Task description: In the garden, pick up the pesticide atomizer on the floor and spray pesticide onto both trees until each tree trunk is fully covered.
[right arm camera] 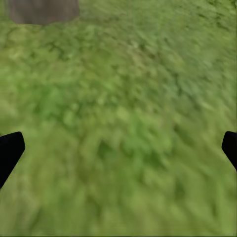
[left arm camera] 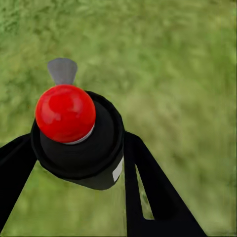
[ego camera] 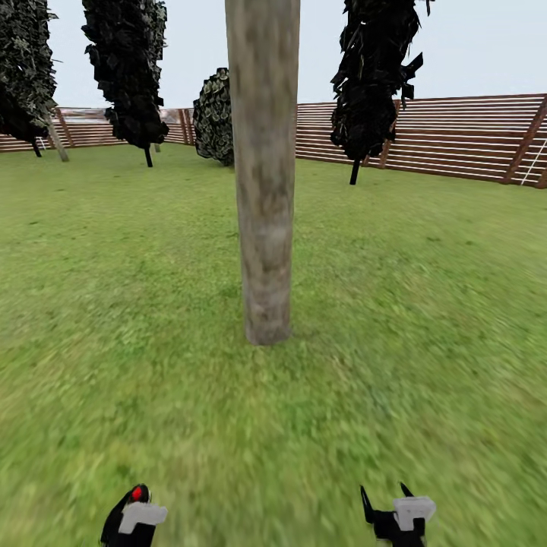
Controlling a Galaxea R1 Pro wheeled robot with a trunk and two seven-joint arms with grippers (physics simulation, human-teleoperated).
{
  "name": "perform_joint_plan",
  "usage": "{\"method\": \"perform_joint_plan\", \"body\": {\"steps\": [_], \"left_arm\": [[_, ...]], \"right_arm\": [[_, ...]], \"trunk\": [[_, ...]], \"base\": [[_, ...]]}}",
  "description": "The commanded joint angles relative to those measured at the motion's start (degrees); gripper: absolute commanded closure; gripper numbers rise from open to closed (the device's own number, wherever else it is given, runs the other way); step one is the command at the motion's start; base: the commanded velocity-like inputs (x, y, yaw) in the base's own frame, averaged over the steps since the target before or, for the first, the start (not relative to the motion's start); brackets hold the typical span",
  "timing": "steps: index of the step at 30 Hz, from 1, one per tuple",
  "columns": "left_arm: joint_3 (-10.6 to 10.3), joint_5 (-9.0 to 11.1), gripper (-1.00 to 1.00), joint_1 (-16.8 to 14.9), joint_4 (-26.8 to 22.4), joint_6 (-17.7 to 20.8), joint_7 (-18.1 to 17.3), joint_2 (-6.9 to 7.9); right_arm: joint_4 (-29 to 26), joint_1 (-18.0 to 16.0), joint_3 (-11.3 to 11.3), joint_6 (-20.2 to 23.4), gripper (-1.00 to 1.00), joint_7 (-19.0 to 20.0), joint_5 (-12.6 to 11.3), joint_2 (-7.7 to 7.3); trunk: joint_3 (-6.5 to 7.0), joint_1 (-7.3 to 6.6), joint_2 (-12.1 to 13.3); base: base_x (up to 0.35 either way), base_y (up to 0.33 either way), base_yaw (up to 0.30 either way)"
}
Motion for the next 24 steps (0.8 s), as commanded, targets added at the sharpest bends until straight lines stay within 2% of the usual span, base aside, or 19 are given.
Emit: {"method": "perform_joint_plan", "body": {"steps": [1,2,4,5,7,8,10,11,12,14,17,18,20,24], "left_arm": [[0.08,-1.73,1.0,-0.59,-0.18,0.07,-3.9,0.93],[0.03,-2.44,1.0,-1.3,-0.21,0.11,-7.04,1.66],[-0.02,-3.23,1.0,-3.36,-0.27,0.21,-14.64,2.82],[0.0,-3.49,1.0,-5.15,-0.31,0.35,-20.93,3.39],[-0.03,-3.72,1.0,-7.32,-0.25,0.85,-28.65,4.14],[-0.07,-4.23,1.0,-8.38,-0.29,1.92,-32.66,4.73],[-0.11,-6.32,1.0,-10.4,-0.58,5.21,-39.99,5.58],[-0.12,-8.74,1.0,-11.74,-1.14,7.62,-44.91,5.82],[-0.11,-10.68,1.0,-12.49,-1.58,9.05,-47.92,5.84],[-0.06,-14.59,1.0,-13.63,-2.27,11.51,-52.61,5.72],[-0.05,-18.86,1.0,-15.41,-2.63,14.4,-56.19,5.34],[-0.05,-19.85,1.0,-15.92,-2.66,15.1,-56.88,5.26],[-0.05,-21.59,1.0,-16.98,-2.7,16.1,-58.31,5.17],[-0.12,-23.09,1.0,-18.34,-2.78,17.21,-59.59,4.87]], "right_arm": [[-2.05,0.01,0.39,0.06,-1.0,0.14,2.02,-0.22],[-3.35,0.02,0.93,0.17,-1.0,0.52,4.27,-0.31],[-4.99,-0.13,2.3,1.11,-1.0,2.62,10.5,-0.39],[-5.64,-0.8,2.94,3.51,-1.0,5.0,15.65,-0.28],[-6.22,-2.76,3.39,8.7,-1.0,7.94,21.02,0.01],[-6.36,-4.39,3.56,11.77,-1.0,9.64,22.74,0.2],[-6.51,-7.86,3.97,16.6,-1.0,14.05,24.73,0.95],[-6.56,-10.27,4.36,18.8,-1.0,18.43,25.71,1.7],[-6.58,-11.61,4.56,19.74,-1.0,21.68,26.23,2.09],[-6.6,-13.49,4.76,20.76,-1.0,27.72,27.25,2.54],[-6.61,-15.17,4.87,21.41,-1.0,33.31,28.98,3.05],[-6.61,-15.53,4.89,21.49,1.0,34.34,29.59,3.2],[-6.61,-16.0,4.9,21.58,1.0,35.76,30.71,3.39],[-7.39,-16.23,4.93,21.62,1.0,37.44,31.32,3.5]], "trunk": [[0.0,0.0,0.0],[0.0,0.0,0.0],[0.0,0.0,0.0],[0.0,0.0,0.0],[0.0,0.0,0.0],[0.0,0.0,0.0],[0.0,0.0,0.0],[0.0,0.0,0.0],[0.0,0.0,0.0],[0.0,0.0,0.0],[0.0,0.0,0.0],[0.0,0.0,0.0],[0.0,0.0,0.0],[0.0,0.0,0.0]], "base": [[0.0,0.0,0.0],[0.0,0.0,0.0],[0.0,0.0,0.0],[0.0,0.0,0.0],[0.0,0.0,0.0],[0.0,0.0,0.0],[0.0,0.0,0.0],[0.0,0.0,0.0],[0.0,0.0,0.0],[0.0,0.0,0.0],[0.0,0.0,0.0],[0.0,0.0,0.0],[0.0,0.0,0.0],[0.0,0.0,0.0]]}}
